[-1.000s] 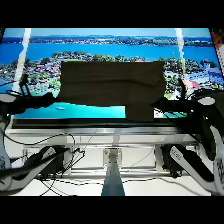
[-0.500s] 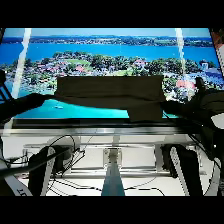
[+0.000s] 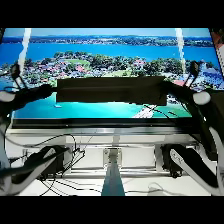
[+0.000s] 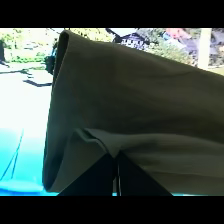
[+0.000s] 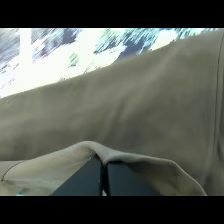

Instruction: Fold the clothes and pants, and hang the long-sleeved shirts on hangers.

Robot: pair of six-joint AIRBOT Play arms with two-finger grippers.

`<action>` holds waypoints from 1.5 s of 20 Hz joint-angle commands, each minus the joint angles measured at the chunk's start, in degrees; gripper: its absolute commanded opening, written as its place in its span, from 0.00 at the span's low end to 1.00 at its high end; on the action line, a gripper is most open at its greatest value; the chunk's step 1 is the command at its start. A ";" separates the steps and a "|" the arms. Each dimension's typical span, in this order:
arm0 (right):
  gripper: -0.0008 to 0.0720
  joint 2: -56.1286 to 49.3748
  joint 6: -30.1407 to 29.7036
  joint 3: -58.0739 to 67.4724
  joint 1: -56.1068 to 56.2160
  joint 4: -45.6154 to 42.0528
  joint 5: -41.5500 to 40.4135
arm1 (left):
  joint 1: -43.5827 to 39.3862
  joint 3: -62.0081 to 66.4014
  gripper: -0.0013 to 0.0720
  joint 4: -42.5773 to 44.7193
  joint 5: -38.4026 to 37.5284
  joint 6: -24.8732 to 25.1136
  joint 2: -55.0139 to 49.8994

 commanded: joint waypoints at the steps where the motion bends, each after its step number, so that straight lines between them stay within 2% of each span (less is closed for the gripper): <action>1: 0.02 -16.41 0.33 9.81 3.13 -0.26 -4.52 | -6.60 6.34 0.03 -0.48 5.75 -0.17 -14.69; 5: 0.03 -25.11 0.33 18.40 3.23 -0.28 -5.27 | -8.52 16.09 0.04 -0.46 5.75 -0.17 -23.43; 6: 0.07 -25.83 0.33 18.95 3.26 -0.26 -5.33 | -8.20 17.09 0.07 -0.44 5.75 -0.13 -24.20; 7: 0.28 -25.79 0.31 18.88 3.23 -0.33 -5.22 | -7.82 17.62 0.31 -0.31 5.81 -0.09 -24.13; 8: 0.57 -25.77 0.31 18.88 3.23 -0.39 -4.94 | -7.41 17.99 0.68 -0.28 5.79 -0.13 -23.74; 9: 0.68 -25.79 0.24 18.88 3.23 -0.61 -4.46 | -6.97 18.18 0.97 -0.24 5.77 -0.13 -23.23; 10: 0.68 -25.79 0.22 18.88 3.23 -0.96 -3.93 | -6.43 18.21 0.98 -0.22 5.75 -0.13 -22.64; 13: 0.68 -25.77 0.24 18.88 3.15 -1.95 -2.23 | -4.26 18.21 0.98 0.94 3.56 -0.22 -21.97; 14: 0.68 -25.77 0.24 18.88 3.13 -2.01 -1.46 | -3.17 18.21 0.96 3.23 1.92 -1.95 -22.03; 17: 0.68 -25.77 0.22 18.88 3.15 -3.34 0.39 | 0.74 18.21 0.96 14.27 -2.99 -12.35 -22.16; 18: 0.68 -25.77 0.22 18.88 3.15 -3.32 0.39 | 1.77 18.21 0.96 13.86 -4.79 -12.33 -22.25; 20: 0.68 -25.77 0.22 18.88 3.65 -3.26 0.37 | 1.70 18.21 0.96 13.11 -8.57 -7.65 -23.43; 23: 0.68 -25.77 -0.28 18.88 5.46 -3.23 0.59 | -0.09 18.21 0.96 11.39 -10.45 -6.08 -27.47; 24: 0.67 -25.79 -1.40 18.88 6.25 -3.34 0.39 | -0.61 18.21 0.96 8.13 -10.69 -4.70 -28.70; 26: 0.67 -25.79 -5.92 18.91 8.13 -3.34 -0.96 | -2.05 18.21 0.95 -1.38 -11.26 1.49 -30.67; 27: 0.64 -25.79 -6.01 18.91 8.98 -3.30 -1.68 | -3.02 18.21 0.91 -4.07 -11.02 2.34 -31.43; 28: 0.51 -25.79 -5.95 19.04 9.94 -3.23 -2.16 | -4.04 18.23 0.72 -4.81 -10.93 2.47 -32.13; 29: 0.39 -25.79 -5.95 19.43 10.84 -3.23 -2.16 | -5.01 18.23 0.43 -4.52 -10.97 2.97 -32.41; 30: 0.18 -25.79 -5.95 20.17 11.96 -3.26 -1.92 | -5.75 18.27 0.07 -4.59 -11.30 5.05 -32.41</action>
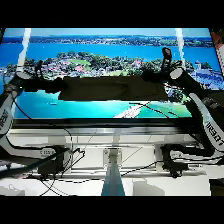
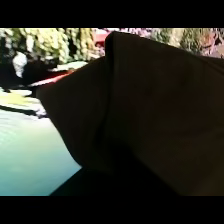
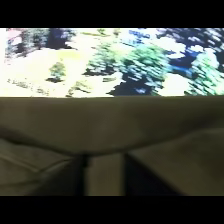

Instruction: Fold the clothes and pants, and hang the long-sleeved shirts on hangers.

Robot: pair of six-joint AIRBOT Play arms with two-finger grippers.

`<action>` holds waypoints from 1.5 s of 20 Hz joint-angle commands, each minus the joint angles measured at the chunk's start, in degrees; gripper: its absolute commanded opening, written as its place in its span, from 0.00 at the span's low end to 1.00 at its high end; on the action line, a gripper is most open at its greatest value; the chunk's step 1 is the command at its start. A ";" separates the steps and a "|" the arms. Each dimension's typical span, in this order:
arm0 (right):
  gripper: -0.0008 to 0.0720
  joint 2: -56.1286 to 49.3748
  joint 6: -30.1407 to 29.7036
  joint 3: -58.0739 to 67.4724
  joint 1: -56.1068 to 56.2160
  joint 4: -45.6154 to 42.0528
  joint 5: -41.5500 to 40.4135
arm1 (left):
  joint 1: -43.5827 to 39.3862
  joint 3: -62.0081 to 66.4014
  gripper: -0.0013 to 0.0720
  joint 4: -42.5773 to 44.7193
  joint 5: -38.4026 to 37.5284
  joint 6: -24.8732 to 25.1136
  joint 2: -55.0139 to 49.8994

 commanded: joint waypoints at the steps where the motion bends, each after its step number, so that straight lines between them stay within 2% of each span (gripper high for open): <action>1: 0.03 -0.04 -1.33 1.81 3.63 -0.04 -0.55 | -2.75 0.57 0.04 -3.76 -1.62 6.32 -0.96; 3: 0.03 -0.09 -1.03 4.46 6.10 -0.04 -0.63 | -3.17 2.86 0.04 -3.54 -3.41 6.47 0.72; 5: 0.03 -0.52 2.51 7.04 8.13 -0.04 -0.26 | -2.97 6.86 0.04 -3.54 -6.86 6.45 4.20; 8: 0.03 -4.55 8.17 12.28 11.41 0.04 4.52 | -2.56 14.01 0.04 -3.56 -15.21 6.14 11.61; 10: 0.03 -9.20 11.30 16.79 15.15 0.11 5.75 | -2.56 16.70 0.04 -3.58 -17.05 2.47 17.03; 13: 0.03 -17.79 15.93 26.34 22.86 1.18 9.51 | -2.58 17.27 0.04 -3.56 -17.14 -0.04 23.63; 17: 0.03 -27.61 20.72 40.30 32.46 5.44 6.73 | -2.67 17.22 0.04 -3.63 -17.59 -9.88 26.14; 20: 0.03 -31.34 21.11 45.94 34.95 5.33 6.58 | -3.54 17.20 0.04 -4.83 -17.73 -10.56 26.05; 23: 0.03 -31.02 21.09 46.07 32.83 3.56 8.55 | -6.69 17.18 0.04 -5.97 -15.26 -10.56 25.51; 25: 0.03 -29.75 21.03 46.27 28.70 -0.07 14.62 | -11.34 17.18 0.04 -6.21 -12.24 -10.56 23.93; 28: 0.03 -25.44 21.03 46.64 19.12 -12.37 28.24 | -22.69 17.18 0.04 -6.58 -3.74 -10.56 18.51; 30: 0.03 -21.22 21.03 46.64 11.96 -23.78 35.80 | -31.45 17.20 0.04 -11.67 3.72 -10.54 13.53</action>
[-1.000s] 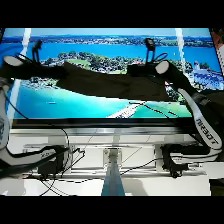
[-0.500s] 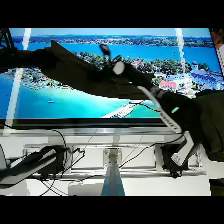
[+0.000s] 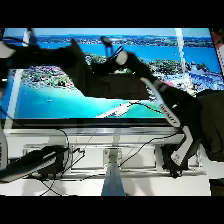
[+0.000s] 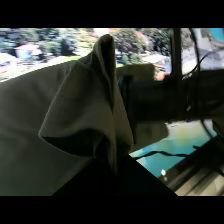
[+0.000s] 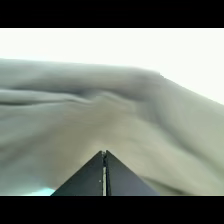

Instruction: Fold the clothes and pants, and hang the long-sleeved shirts on hangers.

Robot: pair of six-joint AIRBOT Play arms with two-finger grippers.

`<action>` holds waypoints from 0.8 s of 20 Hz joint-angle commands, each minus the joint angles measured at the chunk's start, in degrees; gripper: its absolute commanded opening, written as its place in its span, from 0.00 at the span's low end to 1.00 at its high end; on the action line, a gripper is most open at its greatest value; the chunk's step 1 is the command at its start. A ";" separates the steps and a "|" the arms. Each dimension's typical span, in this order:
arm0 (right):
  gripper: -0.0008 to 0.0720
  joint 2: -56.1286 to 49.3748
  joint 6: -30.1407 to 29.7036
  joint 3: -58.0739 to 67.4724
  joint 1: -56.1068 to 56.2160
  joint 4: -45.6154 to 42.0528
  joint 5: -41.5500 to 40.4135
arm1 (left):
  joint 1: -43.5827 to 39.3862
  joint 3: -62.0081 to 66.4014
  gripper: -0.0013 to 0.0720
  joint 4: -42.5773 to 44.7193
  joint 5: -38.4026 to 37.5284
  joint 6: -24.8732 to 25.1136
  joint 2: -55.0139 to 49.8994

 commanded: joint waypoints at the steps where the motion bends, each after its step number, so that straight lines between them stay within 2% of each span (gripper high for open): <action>1: 0.03 6.40 0.09 0.42 -11.65 -18.84 14.73 | -14.62 0.11 0.04 -8.39 14.25 -0.07 -7.89; 3: 0.03 10.73 0.09 0.42 -19.17 -22.91 17.66 | -22.91 0.11 0.04 -15.41 22.93 0.09 -12.85; 6: 0.03 14.97 0.09 0.42 -28.00 -22.80 20.39 | -32.17 0.11 0.05 -17.84 35.98 0.07 -18.40; 7: 0.03 15.67 0.09 0.42 -30.18 -22.82 21.62 | -34.21 0.13 0.12 -17.86 39.28 0.07 -19.58; 8: 0.03 15.93 0.07 0.39 -31.82 -22.84 22.60 | -35.65 0.26 0.44 -17.86 41.24 0.07 -20.31; 9: 0.03 15.87 0.07 0.35 -33.24 -22.84 23.45 | -36.68 0.35 0.90 -17.84 42.91 0.07 -20.70; 10: 0.03 15.78 0.07 -0.02 -34.49 -22.86 23.65 | -37.13 0.37 0.97 -17.81 43.67 0.13 -20.72; 11: 0.03 15.78 -1.38 -0.90 -35.54 -23.06 23.69 | -37.09 0.39 0.98 -17.79 43.65 0.13 -20.55; 13: 0.03 15.76 -9.49 -3.78 -37.83 -23.65 25.33 | -35.54 0.42 0.98 -17.25 43.08 0.15 -19.47; 16: 0.03 15.76 -13.14 -11.58 -42.71 -19.54 25.79 | -31.78 0.42 0.98 -12.07 39.80 3.41 -16.06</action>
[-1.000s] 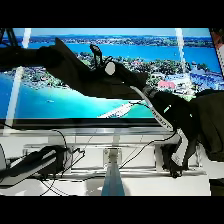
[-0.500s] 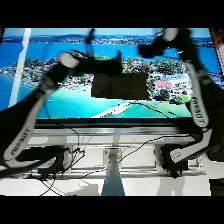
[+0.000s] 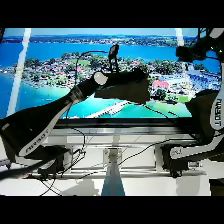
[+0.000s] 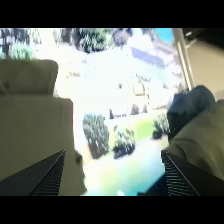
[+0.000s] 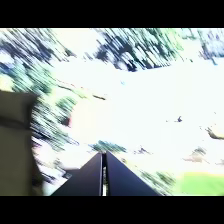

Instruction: Fold the clothes and pants, and hang the long-sleeved shirts on hangers.

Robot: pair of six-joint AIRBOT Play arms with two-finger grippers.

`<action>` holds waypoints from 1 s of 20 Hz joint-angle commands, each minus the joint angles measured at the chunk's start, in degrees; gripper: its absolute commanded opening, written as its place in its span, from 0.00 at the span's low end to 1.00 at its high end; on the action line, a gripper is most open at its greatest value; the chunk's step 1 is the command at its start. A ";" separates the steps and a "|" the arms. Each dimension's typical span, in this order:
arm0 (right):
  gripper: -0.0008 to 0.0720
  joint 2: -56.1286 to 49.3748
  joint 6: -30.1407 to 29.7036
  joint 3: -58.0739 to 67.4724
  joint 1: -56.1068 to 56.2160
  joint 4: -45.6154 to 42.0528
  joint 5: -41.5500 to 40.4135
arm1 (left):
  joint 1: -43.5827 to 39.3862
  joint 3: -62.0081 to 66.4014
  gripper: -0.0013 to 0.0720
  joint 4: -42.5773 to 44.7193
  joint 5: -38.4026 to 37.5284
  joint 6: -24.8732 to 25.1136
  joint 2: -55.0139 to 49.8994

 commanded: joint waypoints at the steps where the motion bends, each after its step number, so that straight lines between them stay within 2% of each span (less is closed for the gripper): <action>1: 0.03 0.17 -9.70 -9.33 -5.92 8.61 1.51 | 3.32 0.04 0.98 5.70 -2.05 3.26 3.15; 2: 0.16 0.20 -12.63 -13.40 -7.37 15.58 0.81 | 4.52 0.04 0.98 7.04 -2.73 3.21 4.17; 3: 0.61 0.17 -13.92 -17.88 -8.48 22.29 -1.33 | 5.70 0.04 0.98 7.63 -3.23 3.21 5.05; 4: 0.79 0.17 -14.62 -22.12 -8.94 27.28 -3.91 | 6.69 0.04 0.98 7.65 -3.54 3.21 5.60; 8: 0.79 -0.24 -20.76 -36.13 -5.25 41.24 -14.88 | 8.44 0.04 0.98 7.45 -3.52 3.15 6.19; 11: 0.78 -0.39 -20.79 -38.82 0.74 41.68 -23.37 | 7.61 0.04 0.98 7.45 -3.98 3.15 6.19; 16: 0.76 -1.51 -20.79 -38.71 10.58 43.98 -28.98 | 7.67 0.02 0.98 7.48 -4.98 3.17 6.19; 17: 0.63 -1.62 -20.81 -38.71 12.02 43.87 -30.12 | 7.76 0.02 0.98 7.48 -5.03 3.17 6.19; 18: 0.38 -1.60 -20.81 -38.69 13.14 43.91 -31.26 | 7.91 0.02 0.98 7.48 -5.05 3.17 6.21; 19: 0.17 -1.57 -20.90 -38.32 13.75 43.85 -31.76 | 8.15 0.02 0.98 7.50 -5.05 3.19 6.25; 20: 0.03 -1.46 -20.96 -37.38 13.84 43.78 -31.63 | 8.72 0.02 0.98 7.50 -5.11 3.19 6.27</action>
